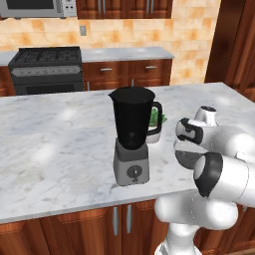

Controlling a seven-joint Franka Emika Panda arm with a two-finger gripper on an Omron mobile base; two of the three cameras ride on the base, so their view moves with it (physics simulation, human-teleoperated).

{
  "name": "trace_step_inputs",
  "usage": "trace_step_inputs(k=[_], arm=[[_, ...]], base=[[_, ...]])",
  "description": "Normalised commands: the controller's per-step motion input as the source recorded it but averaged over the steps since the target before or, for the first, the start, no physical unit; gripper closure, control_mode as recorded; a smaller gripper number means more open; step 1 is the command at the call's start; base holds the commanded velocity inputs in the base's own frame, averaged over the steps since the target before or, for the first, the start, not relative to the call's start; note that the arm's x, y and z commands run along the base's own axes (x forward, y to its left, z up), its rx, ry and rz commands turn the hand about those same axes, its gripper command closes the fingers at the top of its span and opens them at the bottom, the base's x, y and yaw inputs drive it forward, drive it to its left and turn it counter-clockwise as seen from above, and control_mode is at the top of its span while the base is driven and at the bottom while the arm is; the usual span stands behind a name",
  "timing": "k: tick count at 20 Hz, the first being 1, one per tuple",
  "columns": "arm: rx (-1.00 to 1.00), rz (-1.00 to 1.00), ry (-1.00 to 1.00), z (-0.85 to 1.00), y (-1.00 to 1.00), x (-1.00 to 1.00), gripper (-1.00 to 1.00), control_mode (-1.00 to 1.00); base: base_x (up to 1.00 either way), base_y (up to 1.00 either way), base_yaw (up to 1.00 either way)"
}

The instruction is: Close the lid blender by securely placing the lid on top.

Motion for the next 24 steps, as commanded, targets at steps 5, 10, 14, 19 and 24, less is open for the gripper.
trace_step_inputs(k=[5, 10, 14, 19, 24], arm=[[0.0, 0.02, -0.19, 1.0, 0.0, -0.38, 1.0, -1.0], [0.0, 0.06, -0.29, 1.0, 0.07, -0.67, 1.0, -1.0], [-0.01, 0.06, -0.28, 1.0, 0.17, -0.54, 1.0, -1.0], [-0.04, 0.04, -0.24, 1.0, 0.36, -0.32, 1.0, -1.0], [-0.07, 0.05, -0.15, 1.0, 0.45, -0.18, 1.0, -1.0]], base=[[0.0, 0.0, 0.0], [0.0, 0.0, 0.0], [0.0, 0.0, 0.0], [0.0, 0.0, 0.0], [0.0, 0.0, 0.0]])
